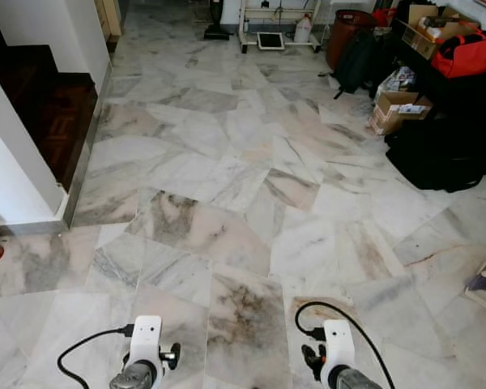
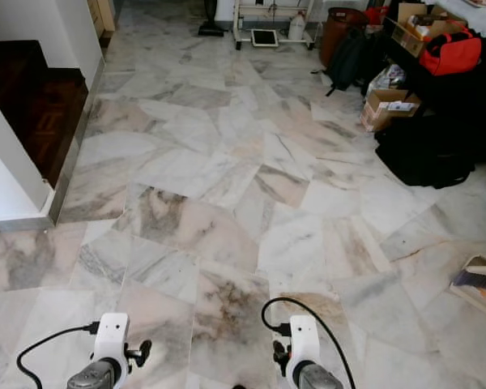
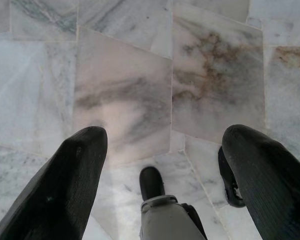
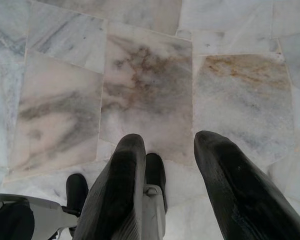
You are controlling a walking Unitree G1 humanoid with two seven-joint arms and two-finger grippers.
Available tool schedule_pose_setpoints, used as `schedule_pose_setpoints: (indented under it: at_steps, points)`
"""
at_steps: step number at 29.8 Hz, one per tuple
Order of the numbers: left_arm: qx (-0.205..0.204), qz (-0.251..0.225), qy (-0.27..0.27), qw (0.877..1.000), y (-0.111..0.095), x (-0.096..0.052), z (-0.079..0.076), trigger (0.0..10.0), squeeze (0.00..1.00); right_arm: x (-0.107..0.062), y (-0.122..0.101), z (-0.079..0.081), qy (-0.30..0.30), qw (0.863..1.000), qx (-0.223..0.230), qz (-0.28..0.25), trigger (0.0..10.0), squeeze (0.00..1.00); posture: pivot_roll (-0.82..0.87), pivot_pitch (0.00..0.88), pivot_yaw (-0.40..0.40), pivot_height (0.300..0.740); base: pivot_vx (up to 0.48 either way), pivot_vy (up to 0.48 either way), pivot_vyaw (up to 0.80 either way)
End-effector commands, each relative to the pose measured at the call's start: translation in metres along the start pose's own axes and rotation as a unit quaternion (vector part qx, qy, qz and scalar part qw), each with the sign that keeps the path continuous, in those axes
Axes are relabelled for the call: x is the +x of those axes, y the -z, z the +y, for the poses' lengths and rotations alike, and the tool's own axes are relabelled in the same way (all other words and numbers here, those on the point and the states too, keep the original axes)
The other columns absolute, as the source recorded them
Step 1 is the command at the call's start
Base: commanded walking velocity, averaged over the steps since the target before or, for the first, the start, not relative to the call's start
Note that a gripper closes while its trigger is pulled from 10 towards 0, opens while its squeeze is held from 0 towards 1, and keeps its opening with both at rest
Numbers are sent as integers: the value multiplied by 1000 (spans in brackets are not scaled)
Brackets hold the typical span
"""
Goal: Setting the table
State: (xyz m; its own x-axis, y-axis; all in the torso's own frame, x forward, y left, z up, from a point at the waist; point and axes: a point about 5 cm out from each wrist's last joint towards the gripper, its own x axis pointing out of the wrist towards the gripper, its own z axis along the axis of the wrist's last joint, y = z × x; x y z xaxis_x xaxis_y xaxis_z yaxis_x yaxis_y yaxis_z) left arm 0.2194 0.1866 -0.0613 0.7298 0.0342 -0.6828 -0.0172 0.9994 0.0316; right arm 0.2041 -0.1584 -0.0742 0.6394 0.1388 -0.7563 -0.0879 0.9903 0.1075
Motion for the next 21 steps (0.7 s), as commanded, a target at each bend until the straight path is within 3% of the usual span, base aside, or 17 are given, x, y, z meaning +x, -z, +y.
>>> schedule_pose_setpoints:
  at_steps: [1, 12, 16, 21]
  points:
    - [-6, 10, -1, 1000, 6, -1, -2, 10000, 0, -1, 5, -4, 7, 1000, -2, 11, 10000, 0, 111, 102, -72, 740, 0, 0, -663]
    - [-3, 10, 0, 1000, 6, -1, -4, 10000, 0, -1, 2, -6, 11, 1000, -1, 8, 10000, 0, 110, 105, -78, 740, 0, 0, -660]
    - [7, 14, -2, 1000, 7, -1, -5, 10000, 0, -1, 2, -7, 12, 1000, -1, 8, 10000, 0, 105, 105, -78, 740, 0, -480, -661]
    - [-1, 12, -2, 1000, 7, -1, -5, 10000, 0, -2, 3, -8, 13, 1000, -1, 10, 10000, 0, 103, 108, -78, 740, 0, 0, -658]
